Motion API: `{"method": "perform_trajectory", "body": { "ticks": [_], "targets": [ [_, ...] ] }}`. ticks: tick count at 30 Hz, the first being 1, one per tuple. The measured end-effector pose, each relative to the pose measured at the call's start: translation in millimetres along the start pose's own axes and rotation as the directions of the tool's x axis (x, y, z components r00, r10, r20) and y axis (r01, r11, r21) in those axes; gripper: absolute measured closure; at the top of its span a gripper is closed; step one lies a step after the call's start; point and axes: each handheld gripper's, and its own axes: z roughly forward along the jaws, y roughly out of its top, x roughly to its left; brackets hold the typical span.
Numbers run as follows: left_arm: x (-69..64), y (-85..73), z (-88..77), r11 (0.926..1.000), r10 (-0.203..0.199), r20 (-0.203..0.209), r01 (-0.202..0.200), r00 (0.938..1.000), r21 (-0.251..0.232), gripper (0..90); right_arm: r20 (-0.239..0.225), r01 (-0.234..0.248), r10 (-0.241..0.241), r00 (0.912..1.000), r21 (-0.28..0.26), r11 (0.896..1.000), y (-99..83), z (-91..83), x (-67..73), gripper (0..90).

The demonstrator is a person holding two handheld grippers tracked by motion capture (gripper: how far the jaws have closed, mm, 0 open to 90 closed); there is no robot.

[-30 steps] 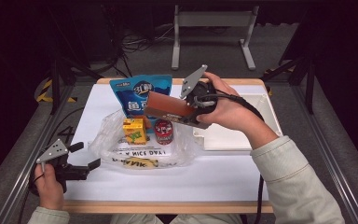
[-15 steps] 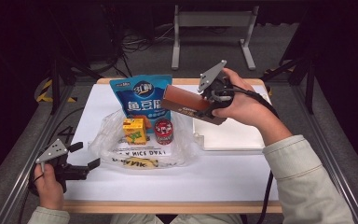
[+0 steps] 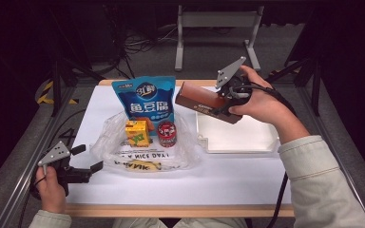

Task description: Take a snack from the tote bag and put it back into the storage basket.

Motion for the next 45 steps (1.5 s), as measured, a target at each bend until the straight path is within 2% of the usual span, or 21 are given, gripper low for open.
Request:
{"method": "perform_trajectory", "body": {
  "ticks": [5,16,24,28,32,39,45],
  "targets": [
    [0.3,-0.1,0.6,1.0000,0.003,0.007,-0.003,1.0000,0.006,0.9,0.012,-0.013,0.013,0.9998,0.012,1.000,-7.8,-4.4,-7.5,42.6],
    [0.7,0.1,1.8,1.0000,-0.003,0.022,0.003,0.9998,0.006,0.9,0.051,-0.082,0.080,0.9955,0.042,0.996,-39.3,-9.4,-32.1,42.6],
    [0.6,-0.4,1.4,1.0000,0.001,0.025,-0.001,0.9997,0.002,0.9,0.062,-0.086,0.083,0.9946,0.048,0.995,-53.7,-9.3,-40.6,42.6],
    [0.7,-1.3,0.2,0.9999,-0.012,0.023,0.012,0.9997,-0.001,0.9,0.070,-0.093,0.089,0.9935,0.052,0.994,-60.3,-7.3,-45.0,42.6],
    [0.2,-2.1,-0.2,1.0000,-0.005,0.035,0.005,0.9994,-0.005,0.9,0.077,-0.097,0.092,0.9927,0.060,0.993,-67.8,-4.1,-49.3,42.7],
    [-1.7,-3.1,0.6,0.9999,0.006,0.015,-0.006,0.9999,0.010,0.9,0.077,-0.098,0.092,0.9928,0.079,0.992,-79.4,5.4,-53.9,42.7],
    [-2.6,-4.1,-0.6,0.9996,0.017,0.037,-0.018,0.9991,0.022,0.9,0.071,-0.106,0.100,0.9924,0.082,0.991,-87.9,14.9,-57.7,42.7]
  ]
}}
